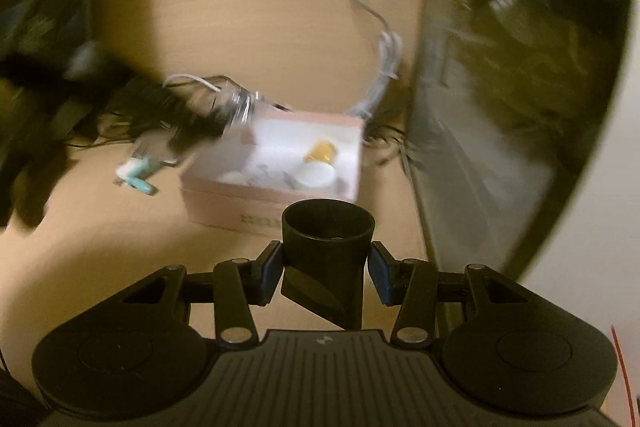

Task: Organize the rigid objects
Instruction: 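Lower the black funnel into the box with the right tool while the left tool drops the bag in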

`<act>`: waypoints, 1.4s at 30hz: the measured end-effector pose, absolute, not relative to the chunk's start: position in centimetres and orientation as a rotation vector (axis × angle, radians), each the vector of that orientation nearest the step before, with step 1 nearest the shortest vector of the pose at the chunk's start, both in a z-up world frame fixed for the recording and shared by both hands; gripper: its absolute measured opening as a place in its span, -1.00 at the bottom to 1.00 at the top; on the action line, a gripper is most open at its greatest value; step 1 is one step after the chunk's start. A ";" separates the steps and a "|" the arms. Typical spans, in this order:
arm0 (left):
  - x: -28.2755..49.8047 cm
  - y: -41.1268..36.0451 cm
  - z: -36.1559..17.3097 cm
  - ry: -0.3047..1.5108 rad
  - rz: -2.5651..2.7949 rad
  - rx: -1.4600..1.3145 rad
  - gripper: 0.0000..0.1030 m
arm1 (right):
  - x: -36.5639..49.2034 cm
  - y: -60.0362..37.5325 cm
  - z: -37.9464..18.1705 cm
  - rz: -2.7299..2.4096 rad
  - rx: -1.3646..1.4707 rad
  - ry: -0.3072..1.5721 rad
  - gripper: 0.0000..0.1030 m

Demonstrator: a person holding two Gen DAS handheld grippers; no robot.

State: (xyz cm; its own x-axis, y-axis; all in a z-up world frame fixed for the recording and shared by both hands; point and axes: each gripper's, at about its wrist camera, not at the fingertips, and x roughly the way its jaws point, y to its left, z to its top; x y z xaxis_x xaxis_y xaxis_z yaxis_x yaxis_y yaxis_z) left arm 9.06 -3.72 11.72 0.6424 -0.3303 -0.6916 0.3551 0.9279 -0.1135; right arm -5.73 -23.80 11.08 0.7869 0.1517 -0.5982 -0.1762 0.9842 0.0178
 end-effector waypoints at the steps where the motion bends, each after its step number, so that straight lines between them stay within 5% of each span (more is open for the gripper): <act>1: 10.3 -4.2 11.4 0.781 -0.367 0.050 -0.53 | -5.8 -24.1 10.8 0.163 -0.034 0.651 -0.11; 15: 14.8 -2.2 9.9 0.769 -0.228 -0.015 -0.52 | -6.0 -25.9 9.4 0.096 -0.036 0.716 -0.11; 28: 1.1 7.0 8.5 0.798 -0.288 -0.166 -0.52 | 2.1 -22.4 11.4 0.239 -0.002 0.658 -0.11; 42: -4.5 11.6 6.6 0.876 -0.115 -0.214 -0.52 | 13.5 -16.3 10.0 0.315 0.000 0.699 -0.04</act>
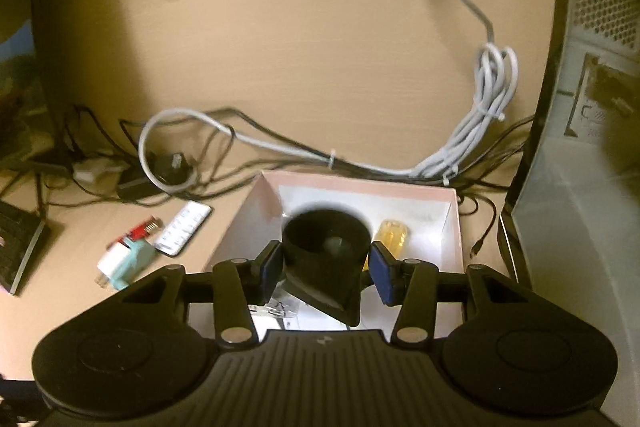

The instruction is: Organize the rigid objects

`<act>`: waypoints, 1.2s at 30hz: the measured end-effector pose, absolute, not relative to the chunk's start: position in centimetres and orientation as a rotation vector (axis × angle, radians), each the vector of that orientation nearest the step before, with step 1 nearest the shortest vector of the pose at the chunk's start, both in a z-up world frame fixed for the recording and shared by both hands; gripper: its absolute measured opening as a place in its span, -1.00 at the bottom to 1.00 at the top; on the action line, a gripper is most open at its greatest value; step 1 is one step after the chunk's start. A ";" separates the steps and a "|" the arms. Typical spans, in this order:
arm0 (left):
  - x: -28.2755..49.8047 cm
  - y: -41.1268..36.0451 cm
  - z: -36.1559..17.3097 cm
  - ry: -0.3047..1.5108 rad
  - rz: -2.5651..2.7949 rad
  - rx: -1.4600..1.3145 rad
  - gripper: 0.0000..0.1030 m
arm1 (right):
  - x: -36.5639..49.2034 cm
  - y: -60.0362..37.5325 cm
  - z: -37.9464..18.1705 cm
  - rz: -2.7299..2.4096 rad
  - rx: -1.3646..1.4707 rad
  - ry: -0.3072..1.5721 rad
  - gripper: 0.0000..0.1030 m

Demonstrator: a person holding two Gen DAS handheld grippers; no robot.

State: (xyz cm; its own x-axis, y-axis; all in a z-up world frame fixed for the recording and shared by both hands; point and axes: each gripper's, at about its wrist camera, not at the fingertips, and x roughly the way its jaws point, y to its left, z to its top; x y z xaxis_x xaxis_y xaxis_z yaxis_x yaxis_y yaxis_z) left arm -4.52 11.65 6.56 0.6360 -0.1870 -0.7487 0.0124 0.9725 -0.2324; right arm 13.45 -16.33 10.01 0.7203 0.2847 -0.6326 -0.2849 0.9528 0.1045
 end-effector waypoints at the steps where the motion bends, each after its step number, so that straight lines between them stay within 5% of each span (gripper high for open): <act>1: -4.7 11.9 6.4 0.882 -0.103 -0.220 -0.52 | 13.4 -16.2 9.8 0.319 -0.004 0.702 -0.03; 22: -1.0 7.9 4.5 0.953 -0.185 -0.166 -0.52 | 2.5 -17.7 6.5 0.349 -0.207 0.678 0.04; 36: 2.2 11.8 4.7 0.821 -0.014 -0.159 -0.52 | 0.2 -15.1 5.3 0.419 -0.212 0.765 0.05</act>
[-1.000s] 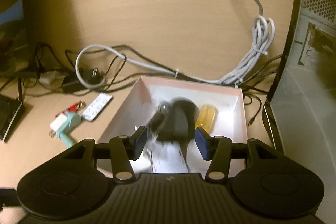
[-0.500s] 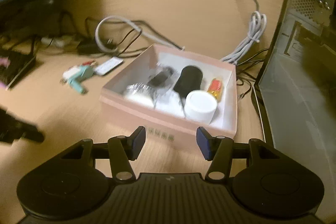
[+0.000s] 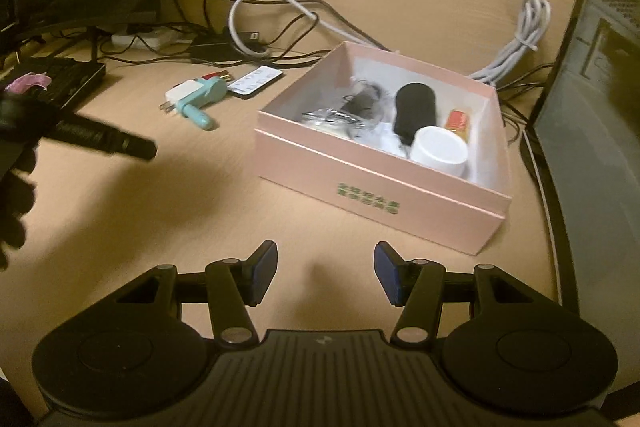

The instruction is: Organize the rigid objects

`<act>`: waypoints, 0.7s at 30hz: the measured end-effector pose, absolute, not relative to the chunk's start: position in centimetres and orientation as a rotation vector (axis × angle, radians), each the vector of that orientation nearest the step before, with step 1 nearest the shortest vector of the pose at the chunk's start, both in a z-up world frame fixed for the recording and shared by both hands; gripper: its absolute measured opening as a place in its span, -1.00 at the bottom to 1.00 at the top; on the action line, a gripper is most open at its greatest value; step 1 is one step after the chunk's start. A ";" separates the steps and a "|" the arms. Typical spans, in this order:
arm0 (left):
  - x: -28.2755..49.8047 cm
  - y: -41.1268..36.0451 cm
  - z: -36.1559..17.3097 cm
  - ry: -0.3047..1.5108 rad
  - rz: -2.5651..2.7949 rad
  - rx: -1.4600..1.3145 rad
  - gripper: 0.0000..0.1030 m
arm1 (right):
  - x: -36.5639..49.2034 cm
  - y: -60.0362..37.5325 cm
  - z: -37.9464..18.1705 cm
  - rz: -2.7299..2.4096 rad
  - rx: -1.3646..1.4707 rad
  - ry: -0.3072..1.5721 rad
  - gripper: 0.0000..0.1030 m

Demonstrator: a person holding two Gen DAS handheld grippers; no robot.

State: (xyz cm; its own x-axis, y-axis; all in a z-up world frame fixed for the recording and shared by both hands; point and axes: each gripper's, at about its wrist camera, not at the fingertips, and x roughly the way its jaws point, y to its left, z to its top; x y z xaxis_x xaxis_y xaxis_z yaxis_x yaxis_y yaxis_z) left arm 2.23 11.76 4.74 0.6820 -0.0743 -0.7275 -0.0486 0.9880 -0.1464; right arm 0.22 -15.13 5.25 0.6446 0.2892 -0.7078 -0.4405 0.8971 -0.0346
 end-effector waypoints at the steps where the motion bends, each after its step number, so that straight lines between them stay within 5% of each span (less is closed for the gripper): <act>1: 2.7 12.2 4.7 0.817 -0.005 -0.154 -0.52 | 0.1 -14.9 5.3 0.421 -0.215 0.766 0.05; 21: 17.1 10.0 5.5 0.806 -0.069 -0.061 -0.52 | -1.0 -15.7 4.1 0.348 -0.244 0.828 0.05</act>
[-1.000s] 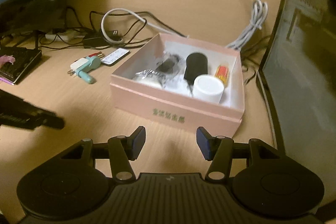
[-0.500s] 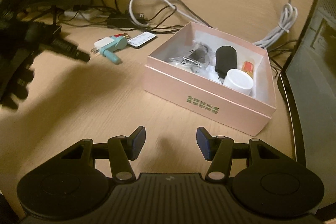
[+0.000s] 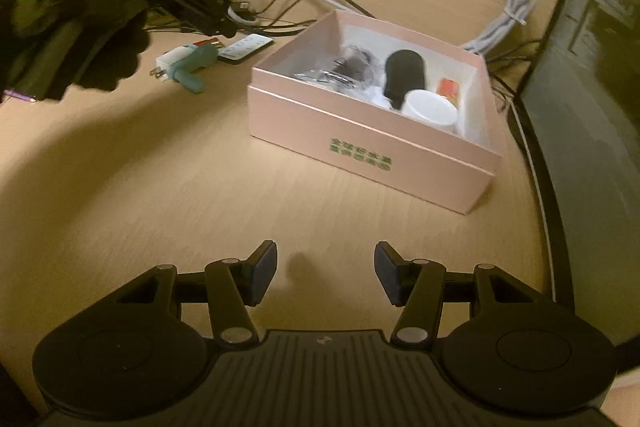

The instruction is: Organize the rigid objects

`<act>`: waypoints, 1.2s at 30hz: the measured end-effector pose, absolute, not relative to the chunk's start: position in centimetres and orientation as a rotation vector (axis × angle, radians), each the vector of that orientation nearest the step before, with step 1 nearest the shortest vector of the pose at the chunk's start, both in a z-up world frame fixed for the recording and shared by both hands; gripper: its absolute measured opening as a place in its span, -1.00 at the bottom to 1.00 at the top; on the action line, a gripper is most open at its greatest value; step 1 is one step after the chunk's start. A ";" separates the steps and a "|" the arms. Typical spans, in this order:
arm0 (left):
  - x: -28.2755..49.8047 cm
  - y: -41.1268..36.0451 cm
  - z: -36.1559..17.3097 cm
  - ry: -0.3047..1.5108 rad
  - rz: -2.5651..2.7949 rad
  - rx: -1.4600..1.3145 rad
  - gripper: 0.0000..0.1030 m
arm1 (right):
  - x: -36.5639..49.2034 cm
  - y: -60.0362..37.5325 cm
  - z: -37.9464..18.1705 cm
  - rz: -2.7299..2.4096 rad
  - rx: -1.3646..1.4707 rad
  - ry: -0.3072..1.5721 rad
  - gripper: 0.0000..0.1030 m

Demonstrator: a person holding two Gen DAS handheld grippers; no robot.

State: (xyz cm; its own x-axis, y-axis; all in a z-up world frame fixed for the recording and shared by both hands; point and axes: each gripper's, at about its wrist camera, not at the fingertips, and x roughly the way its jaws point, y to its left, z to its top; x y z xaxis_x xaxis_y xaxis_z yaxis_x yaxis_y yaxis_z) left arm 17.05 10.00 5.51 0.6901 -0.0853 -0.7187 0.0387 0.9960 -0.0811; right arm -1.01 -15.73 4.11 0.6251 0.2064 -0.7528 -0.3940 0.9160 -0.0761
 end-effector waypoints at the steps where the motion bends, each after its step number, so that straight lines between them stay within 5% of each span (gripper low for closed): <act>1: 17.6 9.9 5.3 0.807 -0.057 -0.049 -0.51 | -1.2 -16.0 4.1 0.338 -0.239 0.829 0.05; 31: 20.1 9.6 2.5 0.823 -0.008 -0.014 -0.32 | -2.2 -20.7 2.7 0.165 -0.127 0.885 0.05; 36: 20.8 9.4 2.4 0.843 -0.037 -0.016 0.01 | -2.3 -20.7 2.7 0.163 -0.125 0.886 0.05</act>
